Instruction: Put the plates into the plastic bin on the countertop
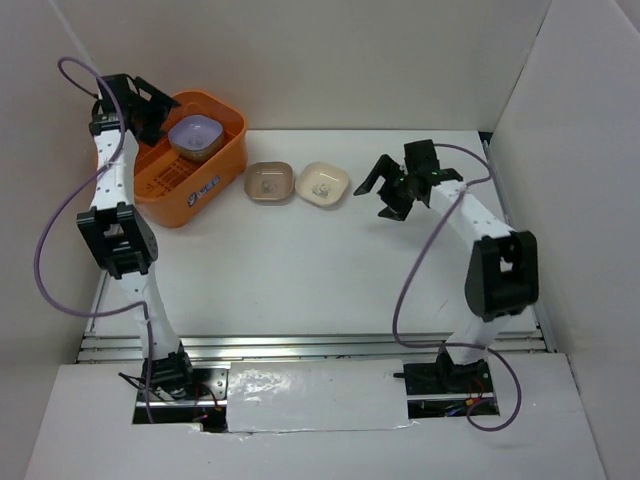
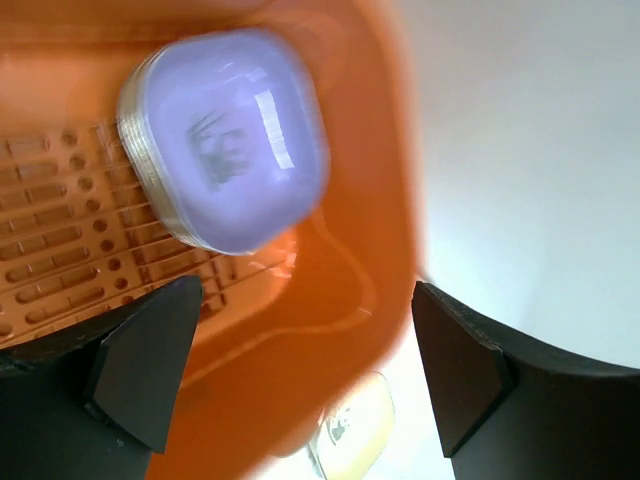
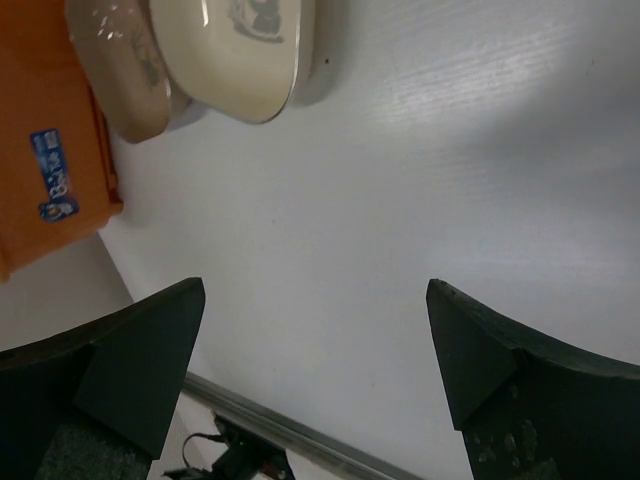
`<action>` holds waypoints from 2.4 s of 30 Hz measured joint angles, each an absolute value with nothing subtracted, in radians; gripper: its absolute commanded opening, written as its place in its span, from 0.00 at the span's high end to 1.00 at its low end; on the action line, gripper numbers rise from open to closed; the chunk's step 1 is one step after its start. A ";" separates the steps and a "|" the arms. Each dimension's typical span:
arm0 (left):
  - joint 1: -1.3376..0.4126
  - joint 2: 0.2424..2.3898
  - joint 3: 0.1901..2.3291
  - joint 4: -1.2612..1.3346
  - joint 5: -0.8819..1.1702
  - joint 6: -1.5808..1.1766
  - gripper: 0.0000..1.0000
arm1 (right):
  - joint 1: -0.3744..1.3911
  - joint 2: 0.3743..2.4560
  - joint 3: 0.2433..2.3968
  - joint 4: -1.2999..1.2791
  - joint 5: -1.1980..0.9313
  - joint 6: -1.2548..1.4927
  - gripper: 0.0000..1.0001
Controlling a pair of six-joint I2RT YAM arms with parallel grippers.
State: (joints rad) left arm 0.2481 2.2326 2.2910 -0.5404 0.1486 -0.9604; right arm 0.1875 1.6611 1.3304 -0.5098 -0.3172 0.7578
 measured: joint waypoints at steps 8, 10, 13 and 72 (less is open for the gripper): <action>0.212 1.835 2.142 -0.634 0.113 -0.832 0.01 | 0.220 2.091 1.663 -0.476 -0.239 0.835 0.00; 0.192 1.733 2.053 -0.659 0.112 -0.794 0.01 | 0.231 2.152 1.731 -0.459 -0.224 0.849 0.01; 0.165 1.638 1.973 -0.714 0.114 -0.735 0.01 | 0.242 2.201 1.776 -0.458 -0.207 0.869 0.05; -0.033 1.869 2.039 -0.772 0.052 -0.631 1.00 | 0.215 1.267 1.285 -0.780 -0.107 0.669 0.00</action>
